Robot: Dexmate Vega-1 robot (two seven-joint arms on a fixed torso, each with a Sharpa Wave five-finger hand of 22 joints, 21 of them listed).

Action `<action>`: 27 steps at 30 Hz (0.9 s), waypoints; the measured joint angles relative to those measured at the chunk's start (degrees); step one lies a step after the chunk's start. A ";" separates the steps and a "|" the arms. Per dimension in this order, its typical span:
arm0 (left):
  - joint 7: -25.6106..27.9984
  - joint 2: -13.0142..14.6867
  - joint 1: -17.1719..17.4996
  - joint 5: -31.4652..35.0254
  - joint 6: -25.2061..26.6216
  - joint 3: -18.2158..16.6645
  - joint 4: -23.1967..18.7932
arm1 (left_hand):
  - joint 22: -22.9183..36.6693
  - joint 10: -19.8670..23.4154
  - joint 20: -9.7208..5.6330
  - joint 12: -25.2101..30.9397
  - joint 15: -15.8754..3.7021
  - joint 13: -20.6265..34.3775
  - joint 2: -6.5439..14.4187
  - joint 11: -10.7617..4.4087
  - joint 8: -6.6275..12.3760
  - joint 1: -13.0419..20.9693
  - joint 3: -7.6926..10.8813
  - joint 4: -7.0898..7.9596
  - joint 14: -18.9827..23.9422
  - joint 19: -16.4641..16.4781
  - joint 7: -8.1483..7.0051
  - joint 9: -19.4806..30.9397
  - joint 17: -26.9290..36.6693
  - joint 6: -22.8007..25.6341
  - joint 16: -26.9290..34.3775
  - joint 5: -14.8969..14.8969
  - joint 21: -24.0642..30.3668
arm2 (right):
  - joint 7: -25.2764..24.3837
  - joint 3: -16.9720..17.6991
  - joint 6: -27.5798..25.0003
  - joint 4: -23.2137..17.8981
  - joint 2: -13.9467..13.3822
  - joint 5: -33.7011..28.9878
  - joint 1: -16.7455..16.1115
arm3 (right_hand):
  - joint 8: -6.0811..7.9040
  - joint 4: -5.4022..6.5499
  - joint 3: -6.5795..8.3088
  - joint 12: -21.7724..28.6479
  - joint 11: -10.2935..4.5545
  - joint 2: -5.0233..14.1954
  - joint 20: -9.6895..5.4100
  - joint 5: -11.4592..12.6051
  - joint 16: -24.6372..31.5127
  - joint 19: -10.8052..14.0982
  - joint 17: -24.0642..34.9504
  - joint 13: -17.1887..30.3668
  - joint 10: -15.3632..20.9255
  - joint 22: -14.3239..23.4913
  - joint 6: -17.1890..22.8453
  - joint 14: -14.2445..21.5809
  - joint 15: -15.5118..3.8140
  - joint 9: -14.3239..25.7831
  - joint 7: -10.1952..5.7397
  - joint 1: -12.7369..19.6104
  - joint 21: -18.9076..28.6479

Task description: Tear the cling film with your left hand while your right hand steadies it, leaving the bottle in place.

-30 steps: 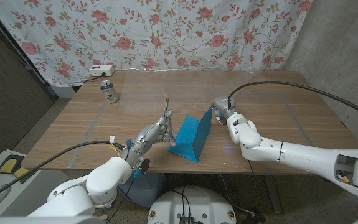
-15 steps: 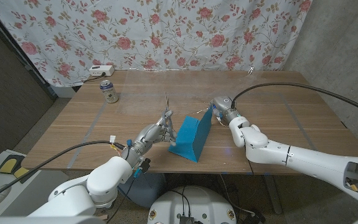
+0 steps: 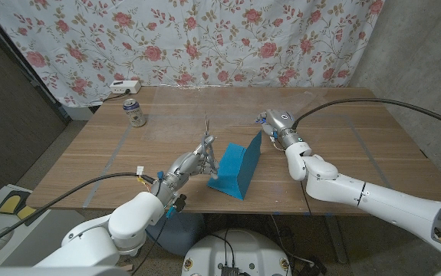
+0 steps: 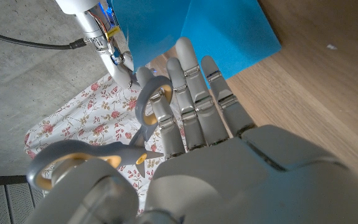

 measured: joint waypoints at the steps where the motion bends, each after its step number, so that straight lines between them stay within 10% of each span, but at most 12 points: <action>1: -0.07 0.02 -0.17 -0.02 0.06 0.09 0.04 | 0.00 0.00 0.00 -0.01 0.00 0.03 0.00 0.00 0.00 0.00 0.00 0.00 0.00 0.00 0.00 -0.01 0.00 0.00 0.00 0.00 0.00 | -0.25 0.41 0.09 -0.23 0.00 0.15 -0.33 | 0.00 0.00 0.00 0.00 0.00 0.00 0.00 0.00 0.00 0.00 0.15 0.00 0.00 0.00 0.00 0.00 0.00 0.03 0.00 0.00 0.00; 27: -1.01 0.55 -1.74 -0.52 -0.09 0.89 0.78 | 0.00 0.00 0.00 -0.27 0.00 0.20 -0.12 0.00 -0.45 0.22 0.00 0.00 0.00 0.00 0.00 0.24 0.17 0.00 0.00 0.01 0.00 | -10.09 3.65 4.32 -2.75 -0.32 0.30 -4.57 | 0.00 0.16 0.15 0.91 -0.12 -0.01 0.18 -0.01 -1.18 -0.86 1.77 0.00 -0.48 0.27 0.29 -0.01 0.01 0.03 -0.74 -0.01 1.67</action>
